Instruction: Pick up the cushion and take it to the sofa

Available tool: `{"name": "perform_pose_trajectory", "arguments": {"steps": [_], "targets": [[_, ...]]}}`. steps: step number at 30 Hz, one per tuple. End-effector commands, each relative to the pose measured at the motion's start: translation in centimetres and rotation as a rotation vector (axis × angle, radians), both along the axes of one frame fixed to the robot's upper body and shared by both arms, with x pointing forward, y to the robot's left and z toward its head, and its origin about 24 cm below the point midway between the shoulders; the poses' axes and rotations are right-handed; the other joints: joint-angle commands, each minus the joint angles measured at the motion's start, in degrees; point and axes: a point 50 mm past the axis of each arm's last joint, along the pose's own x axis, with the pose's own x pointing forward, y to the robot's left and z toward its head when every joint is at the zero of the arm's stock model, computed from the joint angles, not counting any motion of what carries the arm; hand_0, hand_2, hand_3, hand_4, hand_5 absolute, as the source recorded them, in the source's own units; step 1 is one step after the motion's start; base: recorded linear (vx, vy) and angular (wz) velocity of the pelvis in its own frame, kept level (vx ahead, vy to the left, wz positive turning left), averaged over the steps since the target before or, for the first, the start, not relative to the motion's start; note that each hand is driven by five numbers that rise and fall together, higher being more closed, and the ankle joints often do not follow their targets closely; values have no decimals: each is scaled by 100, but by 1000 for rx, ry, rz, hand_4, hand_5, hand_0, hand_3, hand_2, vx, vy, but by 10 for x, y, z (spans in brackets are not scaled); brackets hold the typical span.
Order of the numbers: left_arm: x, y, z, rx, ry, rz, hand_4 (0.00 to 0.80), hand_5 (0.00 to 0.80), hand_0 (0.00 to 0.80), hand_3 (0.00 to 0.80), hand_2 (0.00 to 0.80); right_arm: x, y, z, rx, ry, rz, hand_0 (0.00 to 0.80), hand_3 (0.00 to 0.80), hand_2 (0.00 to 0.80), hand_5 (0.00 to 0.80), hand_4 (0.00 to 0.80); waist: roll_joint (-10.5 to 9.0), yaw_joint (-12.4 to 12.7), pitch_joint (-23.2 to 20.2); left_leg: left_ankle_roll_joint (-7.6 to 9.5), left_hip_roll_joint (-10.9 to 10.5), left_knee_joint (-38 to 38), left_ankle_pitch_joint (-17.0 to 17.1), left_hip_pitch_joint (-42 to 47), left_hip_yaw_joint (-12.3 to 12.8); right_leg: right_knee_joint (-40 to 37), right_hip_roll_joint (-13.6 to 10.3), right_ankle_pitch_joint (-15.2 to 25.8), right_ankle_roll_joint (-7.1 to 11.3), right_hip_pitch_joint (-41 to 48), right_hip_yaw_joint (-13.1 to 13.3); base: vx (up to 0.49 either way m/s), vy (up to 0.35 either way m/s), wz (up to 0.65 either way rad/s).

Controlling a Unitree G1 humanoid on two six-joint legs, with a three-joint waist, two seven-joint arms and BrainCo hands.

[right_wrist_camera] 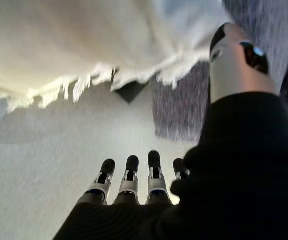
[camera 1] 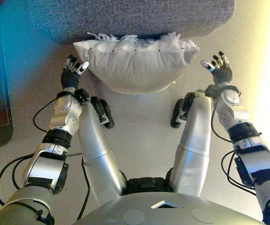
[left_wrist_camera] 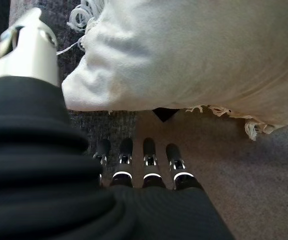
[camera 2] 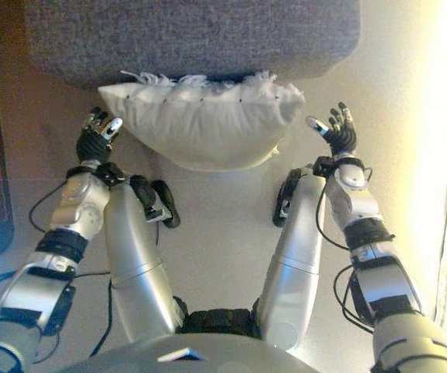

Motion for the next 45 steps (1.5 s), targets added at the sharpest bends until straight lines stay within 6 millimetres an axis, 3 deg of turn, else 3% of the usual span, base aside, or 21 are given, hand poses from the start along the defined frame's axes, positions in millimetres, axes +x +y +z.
{"name": "perform_pose_trajectory", "arguments": {"steps": [1,6,16,25,34,44,45], "targets": [[-6,22,-6,47,40,66,0,0,0,0,0,-11,-18,-6,18,-17,-50,0,0,0,0,0,-54,-2,-400,-66,130,-260,-250,-87,-205,-325,-265,356,-55,-163,395,37,20,-8],[-5,26,-9,-13,73,63,0,0,0,0,0,-10,-18,-12,-126,70,74,0,0,0,0,0,-79,10,-408,-79,143,-170,-282,-143,-252,-279,-347,373,-68,-244,434,16,2,-2],[6,13,0,4,66,-46,0,0,0,0,0,7,19,3,-306,83,406,0,0,0,0,0,-61,80,-386,-155,133,-112,-332,-313,-301,-261,-456,360,-63,-428,453,-1,0,2],[24,6,19,-22,73,-101,0,0,0,0,0,31,45,30,-343,48,443,0,0,0,0,0,30,106,-360,-179,91,37,-363,-525,-298,-110,-432,296,-113,-628,514,1,18,3],[41,1,37,109,135,-97,0,0,0,0,0,46,69,49,-329,35,474,0,0,0,0,0,73,79,-309,-145,62,348,-423,-809,-327,263,-364,173,-203,-867,662,-4,7,2],[58,-50,71,136,27,-290,0,0,0,0,0,50,108,70,-314,-46,557,0,0,0,0,0,79,31,-194,-92,7,460,-505,-904,-296,217,-327,210,-238,-918,661,-5,0,1],[59,-54,73,138,18,-305,85,85,85,85,85,50,111,72,-322,-54,566,0,0,0,0,0,81,25,-184,-85,7,465,-509,-905,-289,214,-323,215,-242,-920,663,0,0,0]]}}
